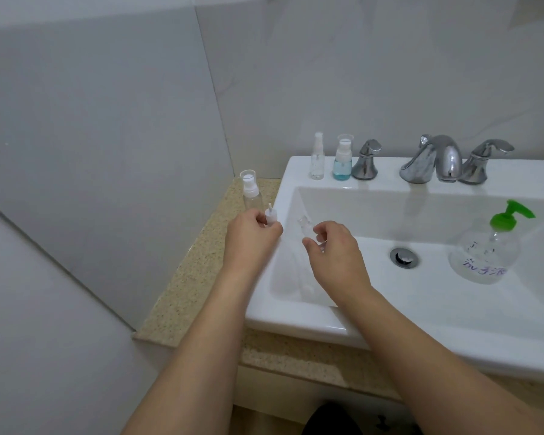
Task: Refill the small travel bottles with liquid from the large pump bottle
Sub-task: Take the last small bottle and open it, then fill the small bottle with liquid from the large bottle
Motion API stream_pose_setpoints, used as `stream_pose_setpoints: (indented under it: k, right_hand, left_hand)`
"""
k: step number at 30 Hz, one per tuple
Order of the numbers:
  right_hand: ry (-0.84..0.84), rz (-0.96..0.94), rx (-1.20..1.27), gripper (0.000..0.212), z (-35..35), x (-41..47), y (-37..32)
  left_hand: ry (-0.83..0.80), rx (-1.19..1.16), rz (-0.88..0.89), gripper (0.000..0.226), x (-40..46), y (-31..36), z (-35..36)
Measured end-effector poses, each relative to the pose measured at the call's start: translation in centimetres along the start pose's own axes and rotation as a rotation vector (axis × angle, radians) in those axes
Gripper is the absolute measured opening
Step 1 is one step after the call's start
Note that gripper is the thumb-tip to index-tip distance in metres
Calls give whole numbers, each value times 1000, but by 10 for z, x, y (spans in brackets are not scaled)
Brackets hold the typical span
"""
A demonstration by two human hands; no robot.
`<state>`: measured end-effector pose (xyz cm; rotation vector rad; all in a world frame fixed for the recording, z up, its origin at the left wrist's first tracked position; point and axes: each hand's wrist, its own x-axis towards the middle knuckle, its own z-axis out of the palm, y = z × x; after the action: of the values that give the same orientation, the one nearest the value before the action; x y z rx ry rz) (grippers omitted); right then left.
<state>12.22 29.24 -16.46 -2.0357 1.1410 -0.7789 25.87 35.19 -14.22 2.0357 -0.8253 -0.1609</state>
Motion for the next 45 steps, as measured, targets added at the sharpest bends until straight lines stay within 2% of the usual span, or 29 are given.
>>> stream_pose_setpoints:
  k: [5, 10, 15, 18, 23, 26, 31, 32, 34, 36, 38, 41, 43, 45]
  right_hand:
    - [-2, 12, 4, 26, 0, 2, 0]
    - [-4, 27, 11, 26, 0, 2, 1]
    - [-28, 24, 3, 26, 1, 3, 0]
    - [-56, 6, -20, 27, 4, 4, 0]
    - [-56, 15, -9, 26, 5, 4, 3]
    - [-64, 11, -17, 26, 6, 5, 4]
    - [-69, 23, -16, 27, 8, 8, 7]
    - [-68, 23, -17, 28, 7, 8, 7]
    - [-66, 26, -13, 28, 4, 7, 6]
    - [-64, 32, 4, 29, -2, 5, 3]
    - [-66, 38, 23, 29, -12, 1, 2]
    - [-62, 45, 27, 29, -35, -6, 9]
    - [-84, 91, 37, 28, -53, -10, 18]
    - [-142, 134, 54, 28, -81, -13, 34]
  left_hand:
    - [21, 16, -2, 29, -3, -1, 5]
    - [8, -9, -7, 21, -5, -1, 4]
    - [44, -64, -68, 37, 0, -12, -1]
    - [111, -90, -126, 38, 6, -28, -6]
    - [106, 195, -242, 43, 2, -75, 2]
    - [107, 251, -283, 43, -1, -88, 7]
    - [21, 209, -333, 29, 1, -89, 5]
    - [-1, 162, -350, 32, 0, -86, 2]
    - [6, 8, -418, 55, -1, -78, -9]
    - [102, -87, -469, 60, -1, -64, -23]
    - [215, -96, -422, 54, -1, -42, -33]
    - [288, -116, -233, 31, -6, 3, -34]
    - [259, -102, -101, 11, -16, 34, -25]
    - [145, -93, -30, 12, -31, 70, -6]
